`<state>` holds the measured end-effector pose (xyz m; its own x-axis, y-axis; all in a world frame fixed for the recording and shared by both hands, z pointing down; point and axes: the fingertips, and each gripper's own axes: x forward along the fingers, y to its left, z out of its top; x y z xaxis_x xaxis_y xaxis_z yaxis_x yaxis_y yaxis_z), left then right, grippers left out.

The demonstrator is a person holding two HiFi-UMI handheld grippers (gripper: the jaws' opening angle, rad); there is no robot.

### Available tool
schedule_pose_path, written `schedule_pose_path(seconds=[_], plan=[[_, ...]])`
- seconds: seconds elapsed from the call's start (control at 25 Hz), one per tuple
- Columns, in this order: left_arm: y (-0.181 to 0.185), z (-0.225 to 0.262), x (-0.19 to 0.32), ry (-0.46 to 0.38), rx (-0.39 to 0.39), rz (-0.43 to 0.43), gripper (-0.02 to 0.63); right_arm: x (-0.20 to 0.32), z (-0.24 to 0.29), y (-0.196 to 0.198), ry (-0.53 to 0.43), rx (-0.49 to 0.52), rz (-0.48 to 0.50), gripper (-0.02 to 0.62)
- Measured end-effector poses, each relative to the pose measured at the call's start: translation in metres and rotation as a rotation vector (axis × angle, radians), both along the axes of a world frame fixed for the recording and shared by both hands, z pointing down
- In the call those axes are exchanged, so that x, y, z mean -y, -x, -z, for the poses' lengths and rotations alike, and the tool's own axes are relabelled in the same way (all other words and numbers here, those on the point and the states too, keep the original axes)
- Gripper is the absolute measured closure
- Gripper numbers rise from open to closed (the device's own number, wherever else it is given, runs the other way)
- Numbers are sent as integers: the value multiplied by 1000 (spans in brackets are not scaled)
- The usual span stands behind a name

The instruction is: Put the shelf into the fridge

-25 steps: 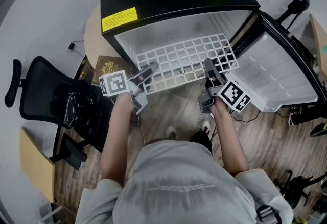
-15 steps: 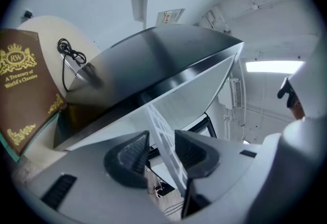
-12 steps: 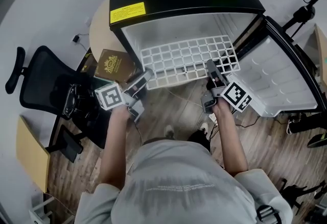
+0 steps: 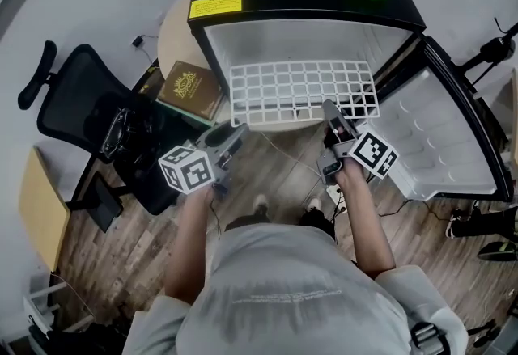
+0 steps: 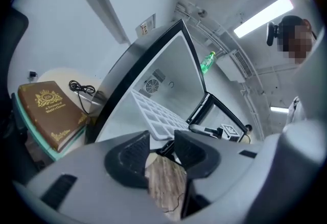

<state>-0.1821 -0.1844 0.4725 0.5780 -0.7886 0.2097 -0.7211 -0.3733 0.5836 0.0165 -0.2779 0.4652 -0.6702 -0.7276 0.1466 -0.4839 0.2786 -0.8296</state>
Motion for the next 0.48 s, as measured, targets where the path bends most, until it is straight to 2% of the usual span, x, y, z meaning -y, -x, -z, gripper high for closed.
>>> schedule_pose_path(seconds=[0.16, 0.24, 0.48], plan=[[-2, -3, -4, 9, 75, 96, 460, -4, 1, 6, 26, 6, 91, 454], [-2, -3, -4, 18, 86, 129, 461, -7, 0, 8, 32, -3, 124, 455], [-2, -2, -4, 30, 112, 166, 460, -7, -2, 11, 32, -13, 175, 468]])
